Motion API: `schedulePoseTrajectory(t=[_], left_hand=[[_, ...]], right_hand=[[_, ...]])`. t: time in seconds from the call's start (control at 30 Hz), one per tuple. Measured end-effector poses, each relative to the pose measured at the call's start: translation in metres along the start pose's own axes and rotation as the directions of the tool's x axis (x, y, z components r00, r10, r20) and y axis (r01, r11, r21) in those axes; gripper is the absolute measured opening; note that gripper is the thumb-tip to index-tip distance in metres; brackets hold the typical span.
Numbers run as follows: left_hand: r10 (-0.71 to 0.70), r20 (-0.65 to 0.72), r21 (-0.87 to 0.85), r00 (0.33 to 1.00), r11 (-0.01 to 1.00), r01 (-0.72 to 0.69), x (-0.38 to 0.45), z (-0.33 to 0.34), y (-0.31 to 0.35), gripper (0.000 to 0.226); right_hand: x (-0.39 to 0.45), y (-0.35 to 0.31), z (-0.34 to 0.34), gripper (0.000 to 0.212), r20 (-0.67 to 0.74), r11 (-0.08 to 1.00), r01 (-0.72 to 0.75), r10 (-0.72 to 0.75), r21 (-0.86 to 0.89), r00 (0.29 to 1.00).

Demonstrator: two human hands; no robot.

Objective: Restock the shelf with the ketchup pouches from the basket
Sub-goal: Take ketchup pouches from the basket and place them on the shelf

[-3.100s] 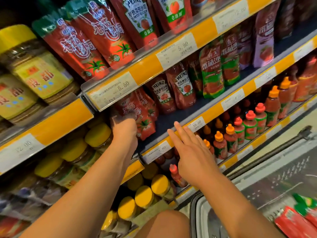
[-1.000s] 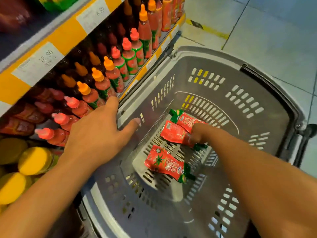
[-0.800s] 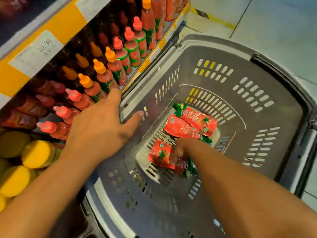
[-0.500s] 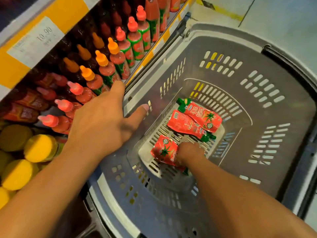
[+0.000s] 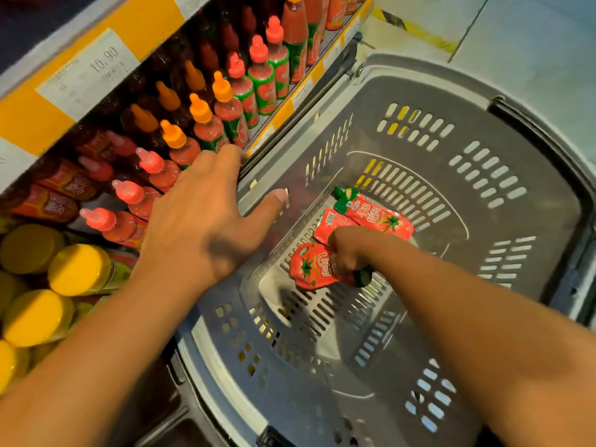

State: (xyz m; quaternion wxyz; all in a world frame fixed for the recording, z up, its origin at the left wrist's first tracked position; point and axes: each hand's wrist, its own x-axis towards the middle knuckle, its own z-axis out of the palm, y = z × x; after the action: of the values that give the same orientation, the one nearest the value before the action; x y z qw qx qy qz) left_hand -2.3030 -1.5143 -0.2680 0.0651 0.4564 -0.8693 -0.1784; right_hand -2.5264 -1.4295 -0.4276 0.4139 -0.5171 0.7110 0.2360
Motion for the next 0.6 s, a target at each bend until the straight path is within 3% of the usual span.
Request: schedulePoseTrajectory(t=[0.1,0.33,0.5,0.6], left_hand=[[0.015,-0.062,-0.140,0.998,0.990,-0.024,-0.001,-0.001,-0.003,0.060],[0.123,-0.135,-0.286,0.983,0.945,-0.158,-0.007,-0.009,-0.005,0.051],[0.285,-0.132,-0.377,0.949,0.871,-0.314,-0.019,-0.018,-0.002,0.052],[0.431,-0.059,-0.372,0.900,0.827,-0.420,-0.022,-0.019,-0.003,0.065]], right_hand=[[-0.027,0.009,-0.044,0.029,-0.038,0.979,0.066,-0.074,-0.195,0.997],[-0.123,-0.004,-0.111,0.033,-0.149,0.872,0.180,-0.275,-0.455,0.950],[-0.197,-0.038,-0.134,0.039,-0.179,0.785,0.325,-0.477,-0.528,0.861],[-0.212,-0.043,-0.142,0.028,-0.325,0.782,0.346,-0.554,-0.519,0.767]])
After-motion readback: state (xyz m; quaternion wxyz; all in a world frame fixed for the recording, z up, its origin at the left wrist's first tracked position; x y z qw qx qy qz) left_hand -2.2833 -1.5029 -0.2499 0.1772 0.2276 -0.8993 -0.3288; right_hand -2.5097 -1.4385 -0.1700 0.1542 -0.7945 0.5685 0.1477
